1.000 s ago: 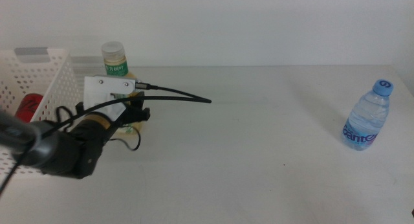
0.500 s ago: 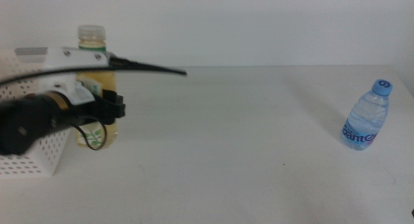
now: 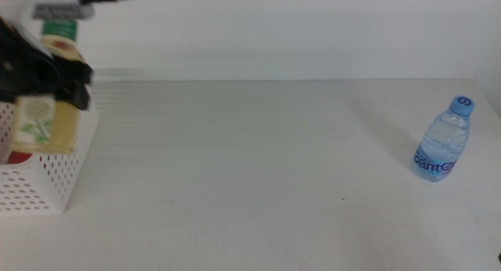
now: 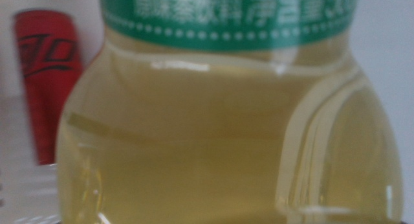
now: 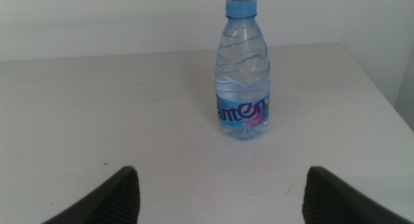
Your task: Use arms to grab the bottles and put them into the dustbin to the left of the table.
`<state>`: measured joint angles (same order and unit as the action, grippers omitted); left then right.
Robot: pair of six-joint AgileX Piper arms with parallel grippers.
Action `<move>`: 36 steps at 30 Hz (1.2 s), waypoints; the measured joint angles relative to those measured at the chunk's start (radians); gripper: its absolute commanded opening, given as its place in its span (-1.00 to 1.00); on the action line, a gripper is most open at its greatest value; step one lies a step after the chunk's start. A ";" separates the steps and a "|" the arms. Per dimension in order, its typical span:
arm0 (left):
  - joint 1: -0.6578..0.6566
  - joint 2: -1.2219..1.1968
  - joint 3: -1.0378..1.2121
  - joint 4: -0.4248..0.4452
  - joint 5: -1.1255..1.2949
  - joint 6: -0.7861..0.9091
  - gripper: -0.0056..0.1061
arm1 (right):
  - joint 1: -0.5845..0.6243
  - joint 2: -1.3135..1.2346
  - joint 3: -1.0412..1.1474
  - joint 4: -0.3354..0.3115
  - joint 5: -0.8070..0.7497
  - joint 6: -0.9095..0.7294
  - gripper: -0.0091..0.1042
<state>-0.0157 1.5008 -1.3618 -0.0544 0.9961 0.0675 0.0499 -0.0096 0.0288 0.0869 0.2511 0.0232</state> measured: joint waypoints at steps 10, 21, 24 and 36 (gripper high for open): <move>0.202 0.222 -0.316 0.000 0.261 0.146 -0.99 | 0.000 0.000 0.000 0.000 0.000 0.000 0.32; 0.284 0.446 -0.405 -0.038 0.253 0.219 -0.99 | 0.000 0.000 0.000 0.000 0.000 0.000 0.32; 0.286 0.489 -0.405 -0.040 0.251 0.219 -0.99 | 0.000 0.000 0.000 0.000 0.000 0.000 0.32; 0.288 0.563 -0.405 -0.067 0.244 0.228 -0.99 | 0.000 0.000 0.000 0.000 0.000 0.000 0.32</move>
<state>0.2727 2.0633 -1.7667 -0.1217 1.2404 0.2951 0.0499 -0.0096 0.0288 0.0869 0.2511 0.0232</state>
